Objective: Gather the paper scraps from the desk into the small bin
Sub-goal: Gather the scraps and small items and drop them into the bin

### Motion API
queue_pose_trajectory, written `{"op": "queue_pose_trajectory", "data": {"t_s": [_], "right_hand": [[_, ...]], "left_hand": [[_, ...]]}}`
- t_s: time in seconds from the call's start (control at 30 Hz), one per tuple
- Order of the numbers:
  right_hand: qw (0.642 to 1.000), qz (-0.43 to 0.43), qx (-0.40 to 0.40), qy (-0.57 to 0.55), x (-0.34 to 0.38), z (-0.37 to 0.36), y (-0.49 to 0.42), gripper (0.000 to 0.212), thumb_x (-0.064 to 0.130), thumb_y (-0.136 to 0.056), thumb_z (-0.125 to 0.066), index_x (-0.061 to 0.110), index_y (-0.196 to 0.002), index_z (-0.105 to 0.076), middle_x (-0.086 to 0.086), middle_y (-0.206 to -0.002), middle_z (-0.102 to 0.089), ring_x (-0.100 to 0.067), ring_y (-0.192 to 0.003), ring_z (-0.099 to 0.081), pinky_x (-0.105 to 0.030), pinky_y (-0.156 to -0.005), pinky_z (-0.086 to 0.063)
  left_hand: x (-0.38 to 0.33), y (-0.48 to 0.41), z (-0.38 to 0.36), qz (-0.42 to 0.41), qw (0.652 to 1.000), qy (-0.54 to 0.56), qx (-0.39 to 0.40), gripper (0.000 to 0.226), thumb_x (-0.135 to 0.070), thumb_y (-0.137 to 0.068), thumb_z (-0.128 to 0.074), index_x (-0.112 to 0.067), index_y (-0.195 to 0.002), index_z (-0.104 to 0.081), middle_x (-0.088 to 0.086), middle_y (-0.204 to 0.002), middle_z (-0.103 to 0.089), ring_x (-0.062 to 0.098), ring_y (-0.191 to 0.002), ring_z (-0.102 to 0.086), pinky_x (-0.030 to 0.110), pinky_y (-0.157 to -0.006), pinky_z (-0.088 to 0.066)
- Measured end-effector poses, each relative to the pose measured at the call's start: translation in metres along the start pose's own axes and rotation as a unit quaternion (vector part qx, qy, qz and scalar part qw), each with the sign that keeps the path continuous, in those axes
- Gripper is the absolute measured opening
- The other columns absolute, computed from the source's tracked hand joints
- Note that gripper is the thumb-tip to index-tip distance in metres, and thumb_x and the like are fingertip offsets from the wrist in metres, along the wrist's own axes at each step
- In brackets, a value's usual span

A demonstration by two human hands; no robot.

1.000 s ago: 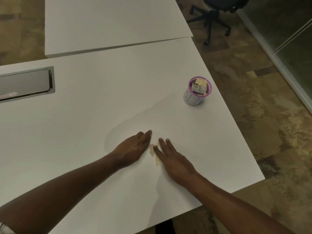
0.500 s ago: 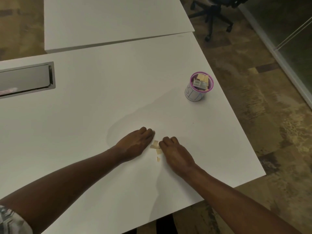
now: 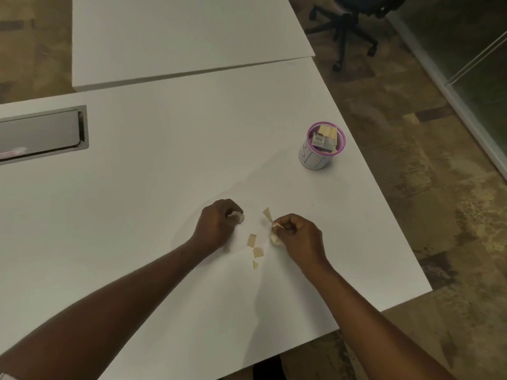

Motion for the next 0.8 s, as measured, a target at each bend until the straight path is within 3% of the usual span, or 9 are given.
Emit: {"op": "queue_pose_trajectory", "data": {"t_s": [0.13,0.23,0.33,0.47,0.57,0.6,0.73,0.8], "right_hand": [[0.992,-0.039,-0.011,-0.117,0.01,0.019,-0.014,0.005,0.014,-0.082,-0.078,0.019,-0.082,-0.076,-0.002,-0.079,-0.076,-0.021,-0.078,-0.072,-0.046,-0.085,-0.061],[0.986,-0.031,-0.039,-0.159,0.023,0.043,-0.033,0.01,0.011,-0.082,-0.077,0.02,-0.08,-0.074,-0.005,-0.08,-0.075,-0.022,-0.076,-0.069,-0.051,-0.085,-0.059],[0.986,0.007,-0.093,-0.14,0.042,0.07,-0.061,0.011,0.014,-0.084,-0.076,0.024,-0.081,-0.071,0.005,-0.077,-0.073,-0.018,-0.076,-0.069,-0.047,-0.083,-0.061],[0.984,0.078,-0.155,-0.041,0.07,0.1,-0.098,0.007,0.021,-0.086,-0.074,0.025,-0.083,-0.068,0.011,-0.079,-0.068,-0.018,-0.082,-0.069,-0.036,-0.079,-0.06],[0.975,0.123,-0.178,0.057,0.089,0.114,-0.123,0.008,0.016,-0.083,-0.069,0.022,-0.082,-0.065,0.012,-0.068,-0.061,-0.007,-0.064,-0.059,-0.011,-0.057,-0.046],[0.971,0.127,-0.179,0.091,0.095,0.117,-0.13,0.009,0.013,-0.083,-0.068,0.021,-0.083,-0.064,0.011,-0.068,-0.061,-0.008,-0.063,-0.058,-0.011,-0.054,-0.043],[0.949,0.135,-0.174,0.225,0.108,0.125,-0.149,0.011,0.011,-0.082,-0.069,0.02,-0.088,-0.067,-0.006,-0.086,-0.07,-0.026,-0.075,-0.065,-0.032,-0.062,-0.056],[0.944,0.139,-0.167,0.249,0.11,0.127,-0.155,0.011,0.011,-0.08,-0.07,0.018,-0.088,-0.067,-0.008,-0.086,-0.07,-0.027,-0.074,-0.064,-0.029,-0.059,-0.052]], "left_hand": [[-0.017,-0.01,0.001,0.107,0.983,0.15,-0.008,0.016,-0.007,-0.09,-0.064,-0.02,-0.087,-0.073,-0.004,-0.073,-0.072,0.01,-0.058,-0.064,0.024,-0.059,-0.049],[-0.045,-0.028,-0.001,0.099,0.977,0.19,-0.016,0.013,-0.006,-0.091,-0.066,-0.017,-0.093,-0.074,0.004,-0.085,-0.067,0.014,-0.06,-0.064,0.025,-0.062,-0.052],[-0.084,-0.051,-0.007,0.049,0.975,0.216,-0.018,0.012,-0.005,-0.09,-0.068,-0.016,-0.093,-0.072,0.004,-0.087,-0.066,0.012,-0.061,-0.064,0.018,-0.057,-0.052],[-0.145,-0.086,-0.018,-0.029,0.973,0.227,-0.011,0.015,-0.003,-0.088,-0.068,-0.016,-0.095,-0.065,0.007,-0.087,-0.061,0.02,-0.071,-0.064,0.032,-0.061,-0.056],[-0.181,-0.11,-0.024,-0.07,0.983,0.17,-0.023,0.015,-0.005,-0.085,-0.068,-0.016,-0.094,-0.065,0.005,-0.085,-0.061,0.034,-0.083,-0.066,0.044,-0.072,-0.057],[-0.191,-0.117,-0.026,-0.084,0.986,0.142,-0.032,0.015,-0.005,-0.084,-0.067,-0.015,-0.095,-0.066,0.004,-0.085,-0.062,0.032,-0.082,-0.065,0.045,-0.074,-0.057],[-0.215,-0.138,-0.034,-0.125,0.99,0.039,-0.047,0.019,-0.001,-0.084,-0.061,-0.01,-0.099,-0.066,0.003,-0.094,-0.068,0.024,-0.087,-0.064,0.043,-0.078,-0.058],[-0.219,-0.145,-0.038,-0.136,0.99,-0.007,-0.04,0.019,-0.001,-0.083,-0.059,-0.009,-0.099,-0.064,0.007,-0.097,-0.069,0.027,-0.091,-0.064,0.043,-0.078,-0.056]]}}
Point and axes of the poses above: each hand's wrist, its own y-axis away from the middle knuckle, its own z-axis out of the back of the hand, x = y × z, the point moved 1 cm from there along -y, towards the middle knuckle
